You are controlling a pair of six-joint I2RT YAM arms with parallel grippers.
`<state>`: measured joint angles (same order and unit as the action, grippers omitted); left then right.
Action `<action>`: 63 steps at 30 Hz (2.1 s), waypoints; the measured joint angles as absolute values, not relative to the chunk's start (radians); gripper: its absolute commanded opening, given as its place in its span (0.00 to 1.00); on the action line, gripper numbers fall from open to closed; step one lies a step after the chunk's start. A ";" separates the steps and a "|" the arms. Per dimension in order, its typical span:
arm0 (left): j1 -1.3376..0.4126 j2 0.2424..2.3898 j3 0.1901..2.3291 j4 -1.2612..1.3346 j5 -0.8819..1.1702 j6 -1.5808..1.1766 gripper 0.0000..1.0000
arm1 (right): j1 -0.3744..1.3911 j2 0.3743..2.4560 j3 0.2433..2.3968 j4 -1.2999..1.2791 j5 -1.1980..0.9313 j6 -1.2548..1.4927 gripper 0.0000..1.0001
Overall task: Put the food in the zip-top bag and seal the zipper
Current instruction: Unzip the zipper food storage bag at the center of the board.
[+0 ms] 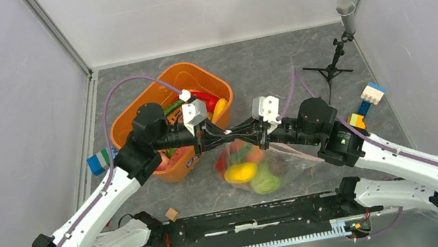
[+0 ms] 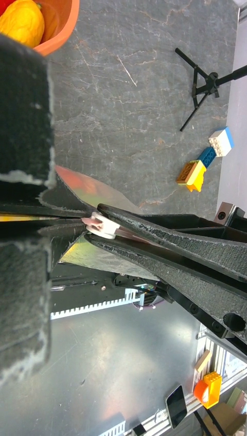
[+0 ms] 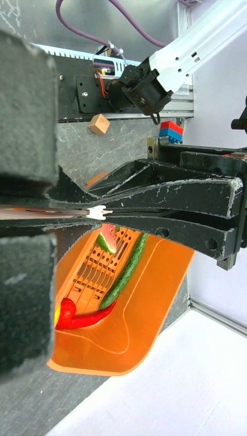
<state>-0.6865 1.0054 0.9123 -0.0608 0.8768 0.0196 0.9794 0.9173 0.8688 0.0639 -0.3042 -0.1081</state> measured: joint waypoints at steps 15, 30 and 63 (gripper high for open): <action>-0.717 0.991 0.937 -0.131 0.791 0.067 0.02 | 0.980 0.905 0.868 0.043 -0.289 -0.125 0.00; -0.740 0.955 0.926 -0.134 0.707 0.073 0.02 | 0.982 0.838 0.868 -0.069 -0.283 -0.181 0.00; -0.703 0.841 0.850 -0.120 0.538 0.072 0.02 | 0.982 0.609 0.825 -0.373 -0.146 -0.241 0.00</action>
<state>-0.7033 0.8413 0.8505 -0.1204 0.5385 0.0719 0.9817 0.6094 0.8246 -0.3729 -0.1463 -0.2409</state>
